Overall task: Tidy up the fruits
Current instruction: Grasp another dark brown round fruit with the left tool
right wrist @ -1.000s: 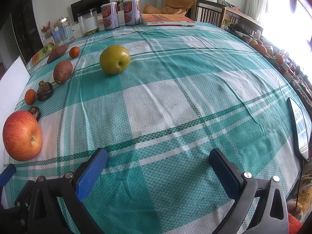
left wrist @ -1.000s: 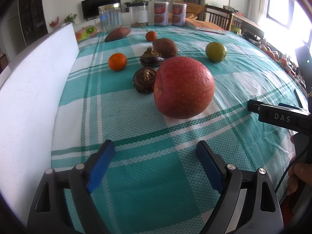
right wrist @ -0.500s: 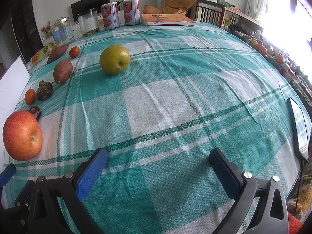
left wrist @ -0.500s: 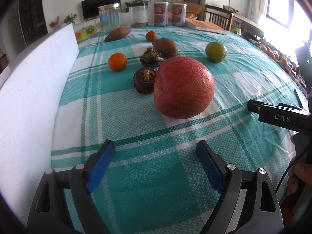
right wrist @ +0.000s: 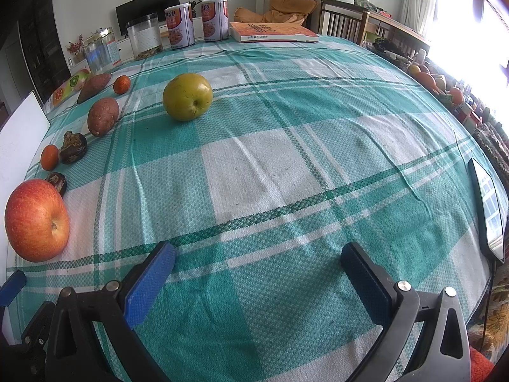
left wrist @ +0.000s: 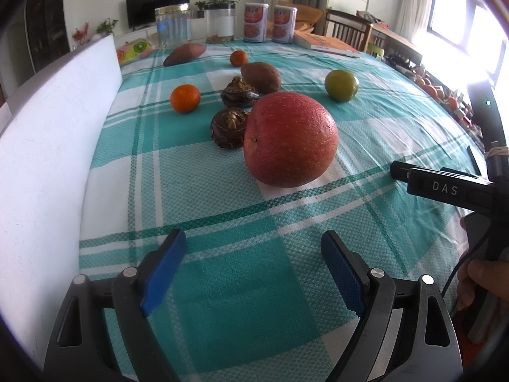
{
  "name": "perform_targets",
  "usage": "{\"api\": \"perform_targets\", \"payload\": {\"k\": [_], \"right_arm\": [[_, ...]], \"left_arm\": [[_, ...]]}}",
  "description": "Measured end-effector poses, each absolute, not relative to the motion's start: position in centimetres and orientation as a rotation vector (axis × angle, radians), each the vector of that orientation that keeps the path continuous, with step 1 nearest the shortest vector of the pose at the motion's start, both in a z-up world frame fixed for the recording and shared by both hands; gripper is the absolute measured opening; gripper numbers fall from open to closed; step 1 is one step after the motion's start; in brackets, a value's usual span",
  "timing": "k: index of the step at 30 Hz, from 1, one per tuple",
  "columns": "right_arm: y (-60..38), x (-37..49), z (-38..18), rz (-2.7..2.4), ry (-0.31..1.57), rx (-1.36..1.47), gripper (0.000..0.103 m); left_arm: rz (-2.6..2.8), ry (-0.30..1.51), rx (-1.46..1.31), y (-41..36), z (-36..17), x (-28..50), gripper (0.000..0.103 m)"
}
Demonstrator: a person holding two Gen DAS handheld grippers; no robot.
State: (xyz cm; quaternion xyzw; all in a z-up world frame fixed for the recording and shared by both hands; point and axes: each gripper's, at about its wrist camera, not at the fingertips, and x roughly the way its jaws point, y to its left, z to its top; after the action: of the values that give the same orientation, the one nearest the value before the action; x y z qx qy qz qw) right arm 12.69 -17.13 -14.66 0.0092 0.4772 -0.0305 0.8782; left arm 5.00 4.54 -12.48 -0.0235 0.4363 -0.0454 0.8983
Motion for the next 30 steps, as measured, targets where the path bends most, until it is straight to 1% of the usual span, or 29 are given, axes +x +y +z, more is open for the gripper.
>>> {"api": "perform_targets", "payload": {"k": [3,8,10,12,15,19,23,27,29,30], "right_arm": [[-17.1,12.7,-14.7,-0.064,0.995,0.019,0.103],[-17.1,12.7,-14.7,-0.064,0.995,0.019,0.103],[-17.1,12.7,-14.7,-0.064,0.995,0.019,0.103],[-17.1,12.7,-14.7,-0.063,0.995,0.019,0.103],[-17.1,12.7,-14.7,-0.063,0.995,0.019,0.103],[-17.1,12.7,-14.7,-0.063,0.995,0.020,0.103],[-17.1,12.6,-14.7,-0.064,0.995,0.020,0.103],[-17.1,12.7,-14.7,-0.064,0.995,0.020,0.103],[-17.1,12.6,-14.6,-0.064,0.995,0.020,0.103],[-17.1,12.6,-14.7,-0.064,0.995,0.020,0.103]], "left_arm": [[-0.115,0.899,-0.122,4.9,-11.3,4.7,0.088],[-0.172,0.835,-0.284,5.9,-5.9,5.7,0.088],[-0.161,0.856,-0.314,6.1,-4.1,7.5,0.088],[-0.150,0.918,-0.353,6.5,-3.5,10.1,0.088],[-0.089,1.040,-0.386,7.2,-4.7,14.4,0.088],[0.048,1.145,-0.333,8.1,-7.9,18.4,0.086],[0.064,1.240,-0.353,8.6,-10.6,20.0,0.086],[0.056,1.297,-0.334,8.3,-11.9,20.3,0.086],[0.045,1.296,-0.358,8.5,-12.1,20.1,0.085],[0.049,1.294,-0.356,8.5,-12.1,20.0,0.076]]}}
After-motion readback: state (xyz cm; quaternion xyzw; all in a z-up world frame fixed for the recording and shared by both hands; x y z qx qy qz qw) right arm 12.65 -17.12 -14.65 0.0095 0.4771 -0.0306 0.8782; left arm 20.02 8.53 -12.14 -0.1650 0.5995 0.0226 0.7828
